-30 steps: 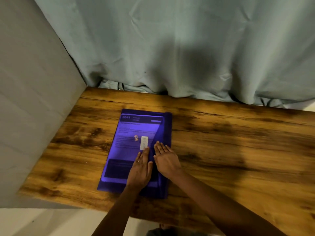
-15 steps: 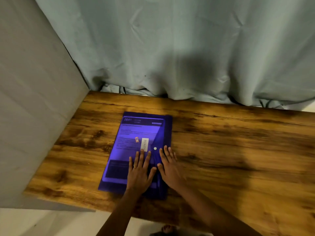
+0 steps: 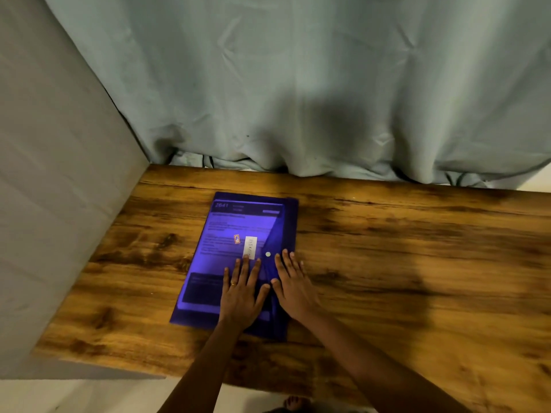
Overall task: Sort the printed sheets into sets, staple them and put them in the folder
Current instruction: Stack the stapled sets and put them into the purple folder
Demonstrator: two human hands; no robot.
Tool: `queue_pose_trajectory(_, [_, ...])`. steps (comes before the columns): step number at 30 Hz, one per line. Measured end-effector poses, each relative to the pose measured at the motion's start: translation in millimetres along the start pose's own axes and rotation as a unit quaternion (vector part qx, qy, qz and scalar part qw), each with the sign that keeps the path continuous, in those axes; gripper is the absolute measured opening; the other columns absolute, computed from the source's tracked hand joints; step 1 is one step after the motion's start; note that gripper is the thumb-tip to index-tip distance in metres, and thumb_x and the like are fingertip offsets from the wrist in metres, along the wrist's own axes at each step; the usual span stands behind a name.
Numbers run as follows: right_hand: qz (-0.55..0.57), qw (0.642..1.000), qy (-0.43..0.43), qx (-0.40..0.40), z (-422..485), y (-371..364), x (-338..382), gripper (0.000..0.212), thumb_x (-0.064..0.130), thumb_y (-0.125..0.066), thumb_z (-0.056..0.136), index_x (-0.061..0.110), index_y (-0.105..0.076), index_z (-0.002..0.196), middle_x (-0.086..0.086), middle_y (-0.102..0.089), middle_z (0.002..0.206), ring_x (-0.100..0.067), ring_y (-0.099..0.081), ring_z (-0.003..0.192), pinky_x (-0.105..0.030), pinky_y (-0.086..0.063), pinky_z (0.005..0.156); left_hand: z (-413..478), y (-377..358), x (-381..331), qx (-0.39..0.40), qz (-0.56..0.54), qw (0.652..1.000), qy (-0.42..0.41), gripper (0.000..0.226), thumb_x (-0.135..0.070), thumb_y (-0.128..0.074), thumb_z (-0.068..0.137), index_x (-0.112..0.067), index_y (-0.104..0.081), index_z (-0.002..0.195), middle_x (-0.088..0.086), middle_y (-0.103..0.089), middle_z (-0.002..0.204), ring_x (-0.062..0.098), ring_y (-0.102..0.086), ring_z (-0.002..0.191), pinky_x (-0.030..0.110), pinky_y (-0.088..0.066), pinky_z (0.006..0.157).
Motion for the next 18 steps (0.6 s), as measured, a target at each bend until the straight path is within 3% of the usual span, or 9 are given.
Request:
queue_pose_trajectory(2, [0.022, 1.0, 0.004, -0.01, -1, 7, -1, 0.081, 0.055, 0.008, 0.082, 0.016, 0.001, 0.152, -0.005, 0.005, 0.16, -0.013, 0.021, 0.138, -0.034, 0.007, 0.116, 1, 5, -5, -0.007, -0.029, 1.0, -0.002, 0.096, -0.075, 0.019, 0.078, -0.021, -0.011, 0.152, 0.01, -0.013, 0.159, 0.024, -0.002, 0.148, 0.04, 0.011, 0.117])
queue_pose_trajectory(5, [0.057, 0.998, 0.003, -0.034, -7, 21, -6, 0.078, 0.053, -0.001, 0.086, 0.013, -0.005, 0.153, -0.008, 0.001, 0.16, -0.015, 0.016, 0.141, -0.035, 0.003, 0.12, 4, 19, -22, -0.026, -0.072, 0.997, 0.001, 0.105, -0.076, 0.017, 0.078, -0.013, -0.022, 0.151, 0.015, -0.018, 0.158, 0.026, -0.007, 0.148, 0.039, 0.006, 0.116])
queue_pose_trajectory(9, [0.06, 0.996, -0.02, -0.061, -22, 46, -28, 0.061, 0.031, -0.034, 0.1, 0.008, -0.012, 0.152, -0.014, -0.001, 0.159, -0.025, 0.006, 0.147, -0.035, 0.002, 0.12, 11, 27, -67, -0.018, -0.092, 0.995, -0.038, 0.093, -0.071, -0.002, 0.089, -0.004, -0.032, 0.147, 0.022, -0.024, 0.154, 0.033, -0.015, 0.146, 0.041, -0.003, 0.116])
queue_pose_trajectory(11, [0.053, 0.996, -0.039, -0.062, -30, 55, -47, 0.062, 0.025, -0.04, 0.099, 0.007, -0.012, 0.152, -0.015, 0.004, 0.159, -0.026, 0.007, 0.147, -0.038, -0.003, 0.121, 14, 27, -96, -0.012, -0.093, 0.993, -0.065, 0.075, -0.056, -0.024, 0.096, 0.001, -0.037, 0.143, 0.025, -0.029, 0.151, 0.038, -0.021, 0.144, 0.047, -0.011, 0.117])
queue_pose_trajectory(13, [0.049, 0.994, -0.073, -0.068, -41, 65, -71, 0.064, 0.026, -0.044, 0.098, 0.007, -0.014, 0.151, -0.015, 0.006, 0.159, -0.026, 0.008, 0.147, -0.037, -0.004, 0.12, 16, 27, -127, -0.015, -0.082, 0.993, -0.087, 0.062, -0.038, -0.043, 0.097, 0.006, -0.038, 0.14, 0.026, -0.029, 0.151, 0.039, -0.023, 0.143, 0.046, -0.008, 0.117])
queue_pose_trajectory(16, [0.042, 0.989, -0.115, -0.081, -60, 82, -111, 0.067, 0.026, -0.05, 0.096, 0.005, -0.016, 0.151, -0.015, 0.006, 0.159, -0.027, 0.009, 0.147, -0.041, -0.007, 0.121, 16, 22, -174, -0.006, -0.065, 0.991, -0.117, 0.059, -0.031, -0.045, 0.098, 0.001, -0.03, 0.145, 0.02, -0.023, 0.155, 0.032, -0.016, 0.146, 0.036, 0.0, 0.118])
queue_pose_trajectory(18, [0.047, 0.985, -0.138, -0.09, -75, 93, -141, 0.071, 0.023, -0.053, 0.094, 0.005, -0.015, 0.151, -0.017, 0.003, 0.159, -0.028, 0.008, 0.147, -0.041, -0.008, 0.121, 15, 15, -202, -0.001, -0.054, 0.99, -0.131, 0.059, -0.033, -0.041, 0.1, -0.003, -0.024, 0.148, 0.016, -0.022, 0.156, 0.028, -0.015, 0.146, 0.035, -0.005, 0.119])
Point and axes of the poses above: each hand's wrist, its own z-axis towards the middle knuckle, its own y-axis out of the back of the hand, x = y × z, the point moved 8 cm from there along z, towards the middle knuckle
